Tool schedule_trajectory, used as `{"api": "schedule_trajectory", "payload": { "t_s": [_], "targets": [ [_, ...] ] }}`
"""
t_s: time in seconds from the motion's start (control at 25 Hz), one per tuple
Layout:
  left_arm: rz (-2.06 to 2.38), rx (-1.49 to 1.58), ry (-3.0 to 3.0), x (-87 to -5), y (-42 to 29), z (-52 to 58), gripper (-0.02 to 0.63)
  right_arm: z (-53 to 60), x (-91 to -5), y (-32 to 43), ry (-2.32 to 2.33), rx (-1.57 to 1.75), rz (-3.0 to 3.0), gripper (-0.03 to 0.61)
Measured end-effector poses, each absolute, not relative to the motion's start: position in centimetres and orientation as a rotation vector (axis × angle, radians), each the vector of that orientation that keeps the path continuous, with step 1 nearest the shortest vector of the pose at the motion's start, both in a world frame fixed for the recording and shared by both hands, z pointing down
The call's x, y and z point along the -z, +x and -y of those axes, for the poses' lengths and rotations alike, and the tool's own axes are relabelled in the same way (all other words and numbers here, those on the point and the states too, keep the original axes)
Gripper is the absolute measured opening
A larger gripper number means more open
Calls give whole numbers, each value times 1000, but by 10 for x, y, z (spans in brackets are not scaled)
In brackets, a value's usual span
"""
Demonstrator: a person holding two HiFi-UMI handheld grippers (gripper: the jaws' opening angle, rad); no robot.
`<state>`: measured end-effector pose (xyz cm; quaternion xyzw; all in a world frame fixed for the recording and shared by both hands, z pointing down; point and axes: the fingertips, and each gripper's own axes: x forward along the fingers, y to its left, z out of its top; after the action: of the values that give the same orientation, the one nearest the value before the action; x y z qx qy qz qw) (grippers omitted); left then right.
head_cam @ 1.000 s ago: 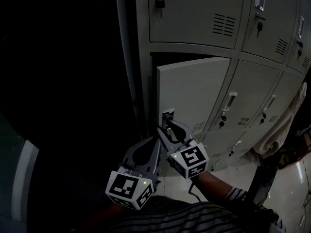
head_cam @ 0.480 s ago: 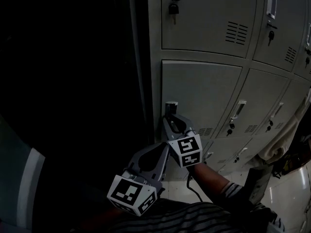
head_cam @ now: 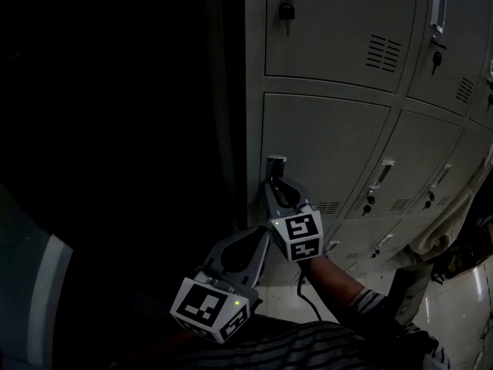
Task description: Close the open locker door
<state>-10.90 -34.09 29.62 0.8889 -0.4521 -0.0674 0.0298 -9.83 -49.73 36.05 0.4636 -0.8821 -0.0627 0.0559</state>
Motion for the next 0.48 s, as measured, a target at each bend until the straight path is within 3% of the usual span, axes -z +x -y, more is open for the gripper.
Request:
{"api": "schedule_trajectory", "payload": {
  "t_s": [0.48],
  "targets": [
    [1463, 235, 2705, -298, -107, 313, 5, 398, -338, -53, 1409, 146, 2780, 61]
  ]
}}
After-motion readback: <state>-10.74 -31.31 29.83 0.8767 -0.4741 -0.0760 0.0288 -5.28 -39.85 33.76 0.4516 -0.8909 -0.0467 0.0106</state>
